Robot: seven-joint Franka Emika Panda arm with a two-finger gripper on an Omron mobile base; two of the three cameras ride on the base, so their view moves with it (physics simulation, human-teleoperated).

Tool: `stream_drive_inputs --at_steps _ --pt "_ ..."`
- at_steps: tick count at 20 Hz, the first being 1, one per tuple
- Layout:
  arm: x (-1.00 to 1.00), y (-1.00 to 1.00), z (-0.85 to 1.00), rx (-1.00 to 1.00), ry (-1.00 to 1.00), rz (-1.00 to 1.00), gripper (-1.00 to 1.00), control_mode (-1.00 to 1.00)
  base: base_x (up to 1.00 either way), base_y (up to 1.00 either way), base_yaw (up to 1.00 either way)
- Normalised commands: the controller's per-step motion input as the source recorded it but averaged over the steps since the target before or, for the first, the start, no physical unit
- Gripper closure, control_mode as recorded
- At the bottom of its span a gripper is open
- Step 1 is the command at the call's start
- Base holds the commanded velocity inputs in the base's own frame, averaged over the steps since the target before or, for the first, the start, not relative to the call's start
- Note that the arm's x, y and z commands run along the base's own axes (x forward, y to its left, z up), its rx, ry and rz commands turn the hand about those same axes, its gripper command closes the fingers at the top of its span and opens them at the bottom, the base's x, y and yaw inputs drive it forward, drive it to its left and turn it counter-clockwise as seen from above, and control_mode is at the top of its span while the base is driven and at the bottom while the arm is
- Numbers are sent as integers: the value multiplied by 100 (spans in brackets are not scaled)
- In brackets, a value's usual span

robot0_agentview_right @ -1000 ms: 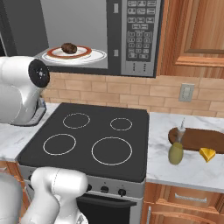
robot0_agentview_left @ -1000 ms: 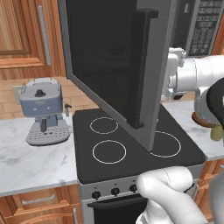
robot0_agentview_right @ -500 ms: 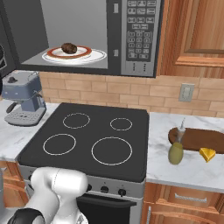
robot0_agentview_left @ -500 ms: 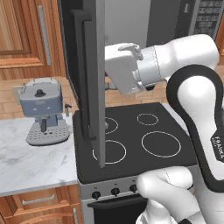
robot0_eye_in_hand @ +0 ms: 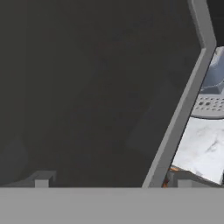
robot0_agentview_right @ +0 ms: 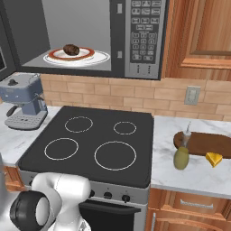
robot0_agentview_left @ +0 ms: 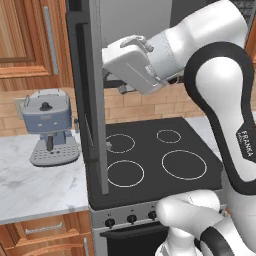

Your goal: Retrieve the reheated potato from the microwave, then place the potato, cheese, and condiment on the cutting board.

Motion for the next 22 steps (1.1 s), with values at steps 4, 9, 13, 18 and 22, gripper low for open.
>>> stream_drive_inputs --at_steps 4,9,13,18,22 --pt "0 -56 4 -9 -7 0 -100 -100 0 0 0" --pt "0 -74 0 -2 -20 0 -100 -100 0 0 0" --pt "1 -74 -1 0 -29 0 -100 -100 0 0 0" --pt "4 -62 -11 -2 -36 -5 -100 -100 0 0 0" --pt "14 -52 -23 -9 -44 -10 -100 -100 0 0 0"
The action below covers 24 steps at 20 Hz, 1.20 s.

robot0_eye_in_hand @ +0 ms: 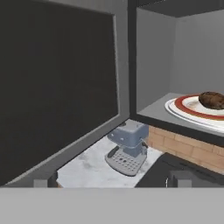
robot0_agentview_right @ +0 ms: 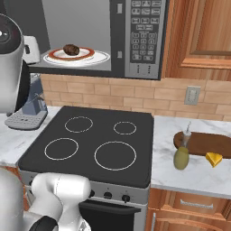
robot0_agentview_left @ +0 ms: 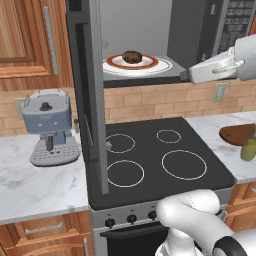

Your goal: Retrieve the reheated potato from the microwave, then place the potato, cheese, and condiment on the cutting board.

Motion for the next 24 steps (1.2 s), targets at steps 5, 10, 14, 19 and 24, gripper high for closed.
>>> stream_drive_inputs --at_steps 5,10,14,19,24 --pt "46 -50 -4 -1 -8 -12 -100 -100 0 0 0" --pt "59 -33 12 0 11 -10 -100 -100 0 0 0" --pt "64 -16 19 0 20 -5 -100 -100 0 0 0" --pt "62 -3 -2 0 0 -2 -100 -100 0 0 0" --pt "54 0 -11 0 0 -2 -100 -100 0 0 0"
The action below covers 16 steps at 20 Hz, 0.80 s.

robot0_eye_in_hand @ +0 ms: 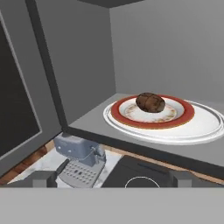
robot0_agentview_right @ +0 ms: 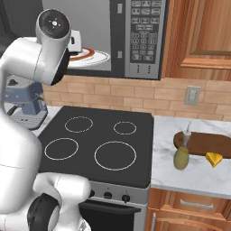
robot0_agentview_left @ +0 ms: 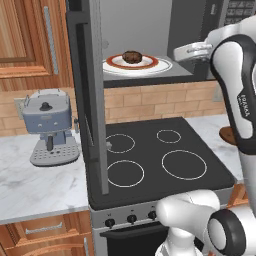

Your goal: Retrieve the reheated potato from the microwave, then place the potato, cheese, and condiment on the cutting board.

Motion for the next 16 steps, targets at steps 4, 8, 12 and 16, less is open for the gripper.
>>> stream_drive_inputs --at_steps 4,8,12,16 --pt "45 1 -21 0 0 0 -100 -100 0 0 0" --pt "58 12 -9 0 -1 -6 -100 -100 0 0 0" --pt "65 13 2 0 0 -3 -100 -100 0 0 0" --pt "60 13 2 0 0 -3 -100 -100 0 0 0"
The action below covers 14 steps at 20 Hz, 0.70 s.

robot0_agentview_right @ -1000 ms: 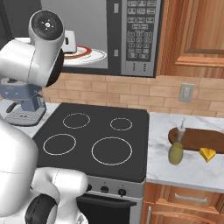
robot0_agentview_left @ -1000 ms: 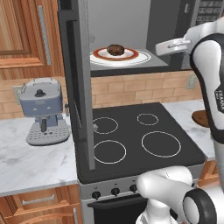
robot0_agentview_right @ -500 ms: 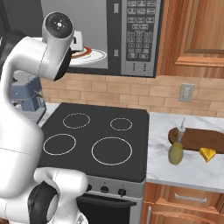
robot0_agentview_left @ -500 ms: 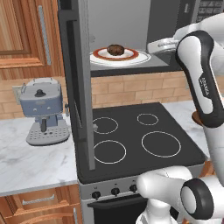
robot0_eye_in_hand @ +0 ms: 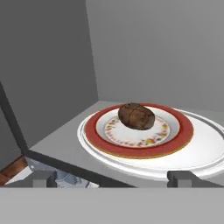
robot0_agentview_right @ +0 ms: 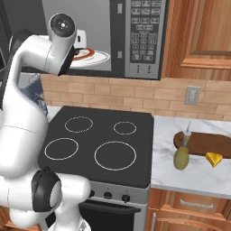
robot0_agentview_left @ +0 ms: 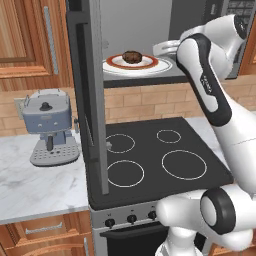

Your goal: Retrieve the reheated potato from the microwave, then place the potato, cheese, and condiment on the cutting board.

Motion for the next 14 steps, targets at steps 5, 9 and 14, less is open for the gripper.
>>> stream_drive_inputs --at_steps 5,9,14 --pt "50 1 0 0 0 0 -100 -100 0 0 0" --pt "56 0 0 0 2 0 -100 -100 0 0 0" --pt "54 6 0 0 2 0 -100 -100 0 0 0"
